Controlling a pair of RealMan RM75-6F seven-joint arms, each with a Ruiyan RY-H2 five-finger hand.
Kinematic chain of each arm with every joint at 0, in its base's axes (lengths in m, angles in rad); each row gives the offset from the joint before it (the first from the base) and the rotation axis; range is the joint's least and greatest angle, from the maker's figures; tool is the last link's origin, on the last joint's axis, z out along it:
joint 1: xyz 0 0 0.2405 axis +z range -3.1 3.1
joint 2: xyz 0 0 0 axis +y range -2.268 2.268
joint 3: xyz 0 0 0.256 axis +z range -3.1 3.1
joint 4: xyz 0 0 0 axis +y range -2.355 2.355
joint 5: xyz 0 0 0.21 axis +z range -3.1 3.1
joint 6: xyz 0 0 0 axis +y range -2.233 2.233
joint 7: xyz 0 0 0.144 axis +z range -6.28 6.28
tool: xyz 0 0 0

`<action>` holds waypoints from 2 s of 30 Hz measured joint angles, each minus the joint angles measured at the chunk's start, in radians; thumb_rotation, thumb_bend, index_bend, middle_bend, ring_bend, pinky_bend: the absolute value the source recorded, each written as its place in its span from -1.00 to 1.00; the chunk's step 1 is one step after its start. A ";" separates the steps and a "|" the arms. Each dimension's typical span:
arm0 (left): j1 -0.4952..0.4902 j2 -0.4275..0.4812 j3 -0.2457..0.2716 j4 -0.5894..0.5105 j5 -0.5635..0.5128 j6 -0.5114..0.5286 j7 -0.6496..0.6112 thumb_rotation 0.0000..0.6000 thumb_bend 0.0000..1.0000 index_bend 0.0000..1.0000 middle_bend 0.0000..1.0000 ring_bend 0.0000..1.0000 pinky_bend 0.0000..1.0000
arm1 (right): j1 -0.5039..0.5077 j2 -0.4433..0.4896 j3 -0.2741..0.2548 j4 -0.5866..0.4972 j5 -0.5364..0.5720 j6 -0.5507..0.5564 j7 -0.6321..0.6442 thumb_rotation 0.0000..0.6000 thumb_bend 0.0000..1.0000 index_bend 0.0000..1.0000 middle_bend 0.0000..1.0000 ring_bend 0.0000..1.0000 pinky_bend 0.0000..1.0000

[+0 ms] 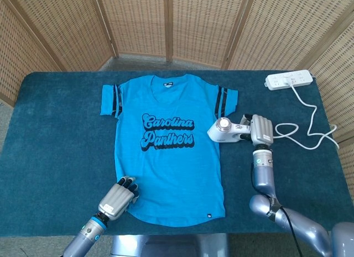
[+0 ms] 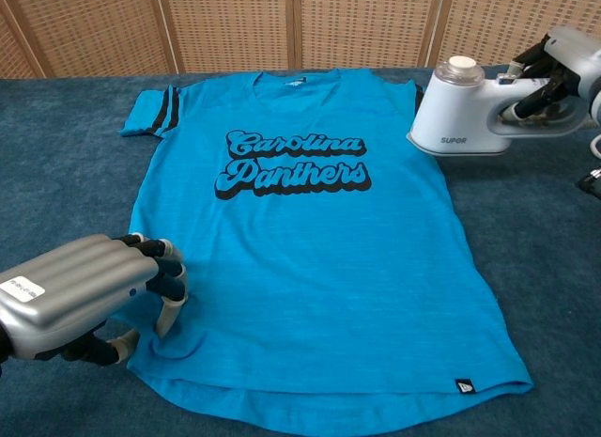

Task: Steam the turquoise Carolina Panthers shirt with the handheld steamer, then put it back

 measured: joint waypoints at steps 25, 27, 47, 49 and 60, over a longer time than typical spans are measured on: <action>0.001 -0.005 0.003 0.023 0.013 -0.008 -0.031 0.86 -0.06 0.32 -0.29 -0.65 -0.67 | 0.054 -0.158 -0.113 -0.112 -0.014 0.111 -0.139 1.00 -0.26 0.34 0.34 0.35 0.22; 0.001 -0.006 0.002 0.025 0.012 -0.010 -0.033 0.86 -0.05 0.33 -0.29 -0.65 -0.67 | 0.064 -0.184 -0.117 -0.088 -0.019 0.114 -0.146 1.00 -0.26 0.34 0.34 0.35 0.22; -0.001 -0.010 0.004 0.037 0.015 -0.019 -0.050 0.83 -0.06 0.32 -0.29 -0.65 -0.67 | 0.118 -0.335 -0.132 0.021 -0.052 0.112 -0.191 1.00 -0.27 0.34 0.34 0.34 0.19; 0.000 -0.009 0.005 0.036 0.016 -0.018 -0.049 0.83 -0.06 0.32 -0.29 -0.65 -0.67 | 0.118 -0.342 -0.133 0.033 -0.054 0.107 -0.189 1.00 -0.27 0.34 0.34 0.34 0.19; -0.002 -0.015 0.005 0.037 0.020 -0.020 -0.046 0.82 -0.06 0.32 -0.29 -0.65 -0.67 | 0.092 -0.319 -0.134 0.039 -0.071 0.108 -0.177 1.00 -0.26 0.34 0.34 0.34 0.18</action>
